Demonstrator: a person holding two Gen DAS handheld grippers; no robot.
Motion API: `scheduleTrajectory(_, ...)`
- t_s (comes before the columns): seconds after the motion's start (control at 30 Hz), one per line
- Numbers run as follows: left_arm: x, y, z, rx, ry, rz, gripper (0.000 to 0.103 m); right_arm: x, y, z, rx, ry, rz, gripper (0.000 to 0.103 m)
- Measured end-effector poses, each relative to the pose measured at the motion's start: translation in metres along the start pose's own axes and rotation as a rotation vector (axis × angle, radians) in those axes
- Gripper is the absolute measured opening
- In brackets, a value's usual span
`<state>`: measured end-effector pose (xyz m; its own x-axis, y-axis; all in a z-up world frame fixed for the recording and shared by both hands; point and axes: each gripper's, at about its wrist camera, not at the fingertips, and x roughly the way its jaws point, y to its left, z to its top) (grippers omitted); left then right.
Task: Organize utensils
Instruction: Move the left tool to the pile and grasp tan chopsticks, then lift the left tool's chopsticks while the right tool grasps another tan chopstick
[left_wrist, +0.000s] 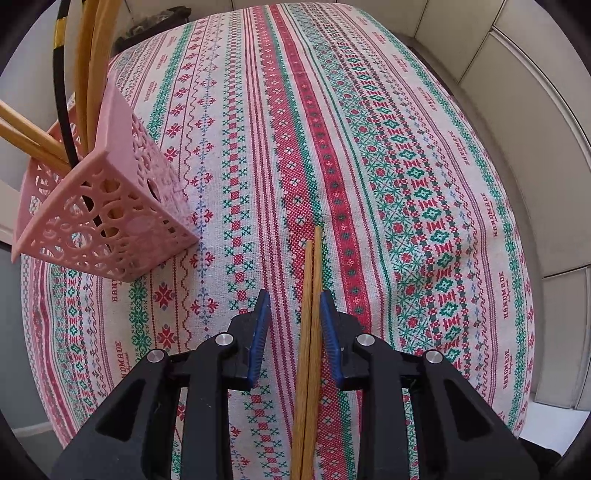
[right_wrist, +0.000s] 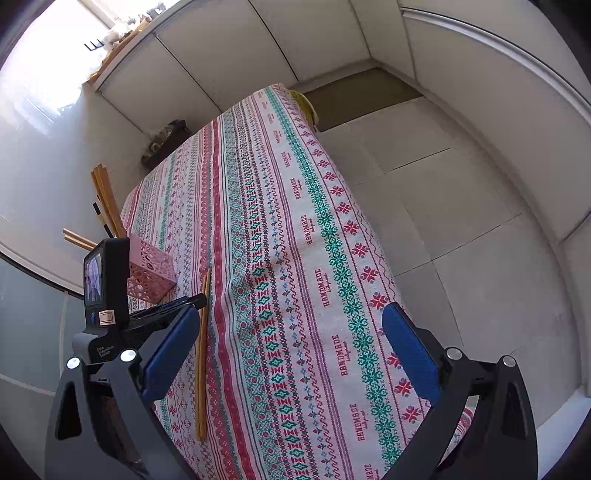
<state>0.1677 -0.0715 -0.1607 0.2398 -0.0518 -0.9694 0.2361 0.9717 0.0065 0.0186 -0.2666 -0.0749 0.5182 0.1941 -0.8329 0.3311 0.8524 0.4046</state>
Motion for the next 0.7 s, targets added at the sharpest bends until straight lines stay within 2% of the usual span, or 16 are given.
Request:
scheduleTrajectory(0.23, -0.013, -0.003, 0.001, 0.014, -0.046, 0.037, 0.028, -0.001, -0.003, 0.001, 0.009, 0.004, 0.008, 0.096)
scheduleTrajectory(0.4, -0.002, -0.002, -0.003, 0.034, -0.021, 0.059, 0.028, -0.001, -0.005, 0.000, 0.012, 0.006, 0.007, 0.096)
scheduleTrajectory(0.43, -0.003, -0.003, -0.001, 0.044, -0.017, 0.044, 0.028, 0.000, -0.005, 0.001, 0.014, 0.007, 0.006, 0.096)
scheduleTrajectory(0.47, -0.002, -0.003, 0.001, 0.050, -0.004, -0.008, 0.028, 0.000, -0.005, 0.001, 0.015, 0.010, 0.007, 0.096)
scheduleTrajectory(0.5, 0.005, -0.003, 0.001, 0.054, 0.050, -0.059, 0.030, 0.001, -0.004, 0.001, 0.017, 0.013, 0.008, 0.096)
scheduleTrajectory(0.57, 0.001, -0.011, 0.001, 0.102, 0.024, -0.030, 0.029, 0.004, -0.002, 0.002, 0.027, 0.017, 0.010, 0.096)
scheduleTrajectory(0.6, 0.000, -0.012, 0.002, 0.096, 0.025, -0.041, 0.023, 0.006, -0.002, 0.003, 0.036, 0.018, 0.012, 0.096)
scheduleTrajectory(0.7, -0.004, -0.007, -0.001, 0.048, 0.005, -0.091, 0.018, 0.015, 0.001, 0.009, 0.065, 0.039, 0.022, 0.096)
